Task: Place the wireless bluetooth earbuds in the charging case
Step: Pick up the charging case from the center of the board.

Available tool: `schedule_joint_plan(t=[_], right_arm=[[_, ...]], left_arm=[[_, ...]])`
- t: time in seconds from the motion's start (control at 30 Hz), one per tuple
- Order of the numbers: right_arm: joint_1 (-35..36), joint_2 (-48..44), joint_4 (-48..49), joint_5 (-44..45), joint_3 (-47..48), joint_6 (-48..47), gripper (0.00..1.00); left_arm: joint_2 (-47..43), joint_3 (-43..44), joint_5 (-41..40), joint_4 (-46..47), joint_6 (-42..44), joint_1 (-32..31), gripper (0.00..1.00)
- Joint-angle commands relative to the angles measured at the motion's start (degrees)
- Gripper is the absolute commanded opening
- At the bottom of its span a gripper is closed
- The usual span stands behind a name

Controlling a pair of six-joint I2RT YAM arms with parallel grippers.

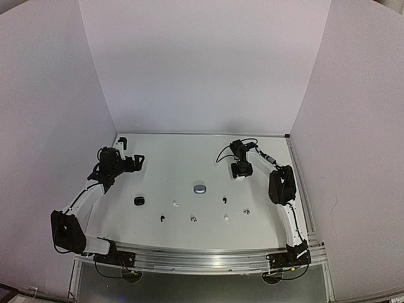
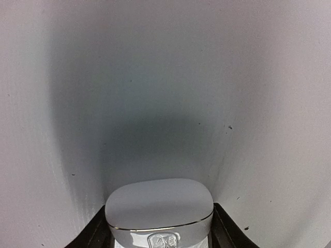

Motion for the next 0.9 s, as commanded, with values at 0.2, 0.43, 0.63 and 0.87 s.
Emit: schedule_joint_plan(t=[0.2,0.43,0.63,0.87], right_arm=[[0.3,-3.5,-1.1,-3.7,4.5,4.1,0.08],[5.2,-20.6,16.7,-0.9,2.5,15.1,0.00],[11.8,-31.5,40.5,1.3,-7.1,24.7,0.00],[19.3,-31.3,52.4,0.7,-6.3,26.4,0.00]], left_arm=[[-0.7,2.5,2.6,0.9,-0.2,-0.1,0.92],[-1.2,6.8,8.5,0.3,2.4,-4.0,0.90],[-1.9,7.9,12.3,8.1,12.3,-10.6,0.88],[5.1,10.7,13.5,26.8,13.0,-16.8,0.83]])
